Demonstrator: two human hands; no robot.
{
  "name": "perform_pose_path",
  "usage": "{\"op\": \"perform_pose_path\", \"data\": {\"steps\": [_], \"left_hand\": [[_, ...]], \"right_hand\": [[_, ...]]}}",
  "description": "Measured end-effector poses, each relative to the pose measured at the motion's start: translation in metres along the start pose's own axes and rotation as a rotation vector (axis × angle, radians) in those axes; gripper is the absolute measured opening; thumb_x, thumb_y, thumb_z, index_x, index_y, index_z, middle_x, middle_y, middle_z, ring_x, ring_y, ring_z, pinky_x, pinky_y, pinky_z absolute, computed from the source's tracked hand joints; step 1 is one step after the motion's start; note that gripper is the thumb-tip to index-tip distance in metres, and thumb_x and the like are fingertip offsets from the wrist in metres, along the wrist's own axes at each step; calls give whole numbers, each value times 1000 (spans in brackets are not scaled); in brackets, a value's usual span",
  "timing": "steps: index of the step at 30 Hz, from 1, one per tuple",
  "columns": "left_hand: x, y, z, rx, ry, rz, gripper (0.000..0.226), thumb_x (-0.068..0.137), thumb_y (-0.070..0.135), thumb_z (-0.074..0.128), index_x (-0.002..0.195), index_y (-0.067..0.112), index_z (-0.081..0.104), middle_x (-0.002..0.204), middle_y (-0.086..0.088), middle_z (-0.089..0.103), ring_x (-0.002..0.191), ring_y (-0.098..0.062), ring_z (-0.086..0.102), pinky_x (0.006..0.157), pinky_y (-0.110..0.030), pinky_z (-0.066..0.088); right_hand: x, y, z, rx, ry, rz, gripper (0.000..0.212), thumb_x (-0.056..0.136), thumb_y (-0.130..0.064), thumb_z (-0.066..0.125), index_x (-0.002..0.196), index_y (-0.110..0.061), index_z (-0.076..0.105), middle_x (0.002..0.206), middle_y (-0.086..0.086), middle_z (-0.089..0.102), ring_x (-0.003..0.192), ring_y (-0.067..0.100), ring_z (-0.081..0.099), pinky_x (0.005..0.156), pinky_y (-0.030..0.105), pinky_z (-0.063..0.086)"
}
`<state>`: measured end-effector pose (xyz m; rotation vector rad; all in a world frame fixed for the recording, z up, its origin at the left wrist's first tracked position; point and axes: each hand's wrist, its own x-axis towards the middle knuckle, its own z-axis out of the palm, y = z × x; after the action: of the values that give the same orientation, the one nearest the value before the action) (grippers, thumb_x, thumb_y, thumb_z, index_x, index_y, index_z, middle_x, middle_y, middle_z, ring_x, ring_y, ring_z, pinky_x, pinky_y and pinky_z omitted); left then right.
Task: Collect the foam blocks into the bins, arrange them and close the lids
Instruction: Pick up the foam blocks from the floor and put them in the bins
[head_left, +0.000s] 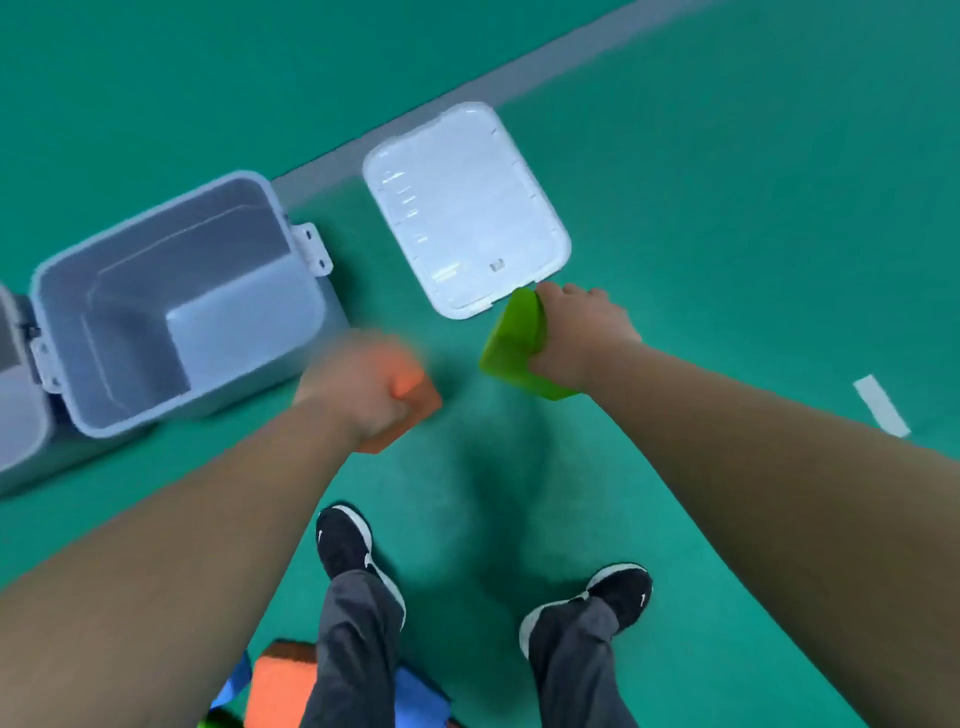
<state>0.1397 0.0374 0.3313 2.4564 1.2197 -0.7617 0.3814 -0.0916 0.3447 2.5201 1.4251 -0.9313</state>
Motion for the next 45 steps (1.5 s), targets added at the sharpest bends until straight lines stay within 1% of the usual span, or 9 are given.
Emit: {"op": "perform_pose_path", "data": {"steps": [7,11,17,20,26,31,37,40,45], "left_hand": [[-20,-173,-3,-178,39,-90,75,56,76,39,107,21,42,106,-2,49,104,-30,54,82,-43,46],[-16,-263,-34,-247,95,-99,56,71,66,59,104,25,40,99,4,43,102,-27,55,77,-39,42],[4,-377,-73,-220,183,-133,77,63,74,56,112,16,43,113,-7,51,106,-32,55,76,-41,44],[20,-413,-71,-225,220,-196,100,59,88,40,123,12,45,121,-10,51,114,-34,53,89,-46,47],[64,-452,-39,-297,155,-373,110,59,92,37,133,10,41,129,-11,51,117,-33,55,86,-43,45],[113,-472,-9,-373,77,-337,82,88,59,68,141,8,35,139,-16,47,122,-38,56,95,-47,49],[151,-474,9,-426,-48,-248,42,98,36,57,131,10,49,123,-17,65,110,-38,63,87,-42,52],[154,-467,23,-468,-109,-257,41,97,33,55,133,12,53,124,-18,65,110,-39,63,88,-42,53],[143,-467,63,-570,-167,-291,38,98,33,55,132,16,57,123,-13,64,106,-35,61,83,-36,50]], "right_hand": [[62,-213,-5,-115,-18,-152,57,78,-42,68,125,-18,44,119,8,56,114,36,53,81,42,43],[95,-327,-36,-101,45,-155,60,81,-52,66,125,-17,44,124,9,55,117,37,54,89,46,44],[143,-441,-62,-184,75,-221,65,82,-43,69,135,-17,41,132,13,54,123,39,51,96,46,43],[164,-467,-52,-214,74,-248,68,79,-47,67,135,-16,40,135,15,53,123,40,51,93,45,43],[220,-488,-8,-149,1,-155,71,81,-46,71,134,-12,38,136,12,53,123,40,56,90,46,46],[277,-504,23,-146,-114,-88,81,81,-43,70,145,-12,31,139,10,53,126,38,55,100,49,49],[326,-503,41,-281,-241,-218,46,93,-25,57,135,-8,49,133,17,59,116,38,61,83,36,47],[336,-512,46,-451,-345,-357,32,100,-26,47,119,-6,62,124,19,66,115,38,62,80,31,39],[330,-543,65,-656,-408,-488,25,99,-15,52,117,-14,69,119,9,69,113,33,66,79,37,52]]}}
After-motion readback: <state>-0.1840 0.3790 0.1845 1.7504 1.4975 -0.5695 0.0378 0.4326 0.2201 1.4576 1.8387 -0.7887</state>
